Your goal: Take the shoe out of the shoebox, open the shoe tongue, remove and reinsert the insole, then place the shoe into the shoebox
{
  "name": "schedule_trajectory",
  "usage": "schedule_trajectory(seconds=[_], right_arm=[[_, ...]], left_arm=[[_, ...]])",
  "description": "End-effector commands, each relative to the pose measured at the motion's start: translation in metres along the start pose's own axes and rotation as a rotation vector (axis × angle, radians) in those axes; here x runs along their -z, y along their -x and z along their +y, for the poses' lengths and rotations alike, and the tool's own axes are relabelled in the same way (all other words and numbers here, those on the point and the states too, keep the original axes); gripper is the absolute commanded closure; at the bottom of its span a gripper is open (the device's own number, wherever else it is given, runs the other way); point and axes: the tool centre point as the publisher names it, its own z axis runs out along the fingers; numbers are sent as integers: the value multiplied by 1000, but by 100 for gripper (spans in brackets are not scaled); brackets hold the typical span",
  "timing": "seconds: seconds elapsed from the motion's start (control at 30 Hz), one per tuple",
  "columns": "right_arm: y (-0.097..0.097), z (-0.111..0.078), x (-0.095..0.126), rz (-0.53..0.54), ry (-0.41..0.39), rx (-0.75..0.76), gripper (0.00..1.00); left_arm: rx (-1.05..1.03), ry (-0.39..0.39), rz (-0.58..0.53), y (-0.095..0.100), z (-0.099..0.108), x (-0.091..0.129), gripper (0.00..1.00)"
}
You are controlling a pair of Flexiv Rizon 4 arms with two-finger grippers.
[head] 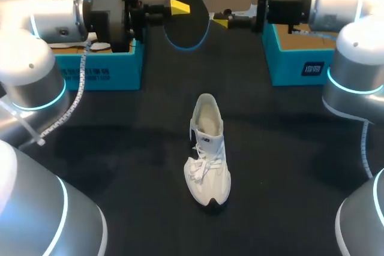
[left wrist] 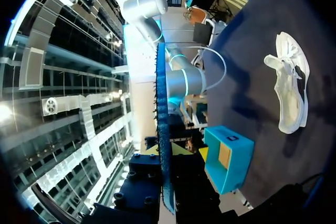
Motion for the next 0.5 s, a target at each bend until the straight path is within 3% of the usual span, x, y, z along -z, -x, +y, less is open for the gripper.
schedule_trajectory(seconds=[0.03,0.23,0.37,0.5], right_arm=[[2,-6,27,-5,-49,52,0],[8,-15,46,-46,-163,118,0],[14,-17,60,-104,-142,127,0],[14,-17,60,-104,-142,127,0]], left_arm=[[4,-5,9,1,2,1,100],[11,-3,25,4,4,3,100],[11,6,28,5,6,5,100],[11,6,28,5,6,5,100]])
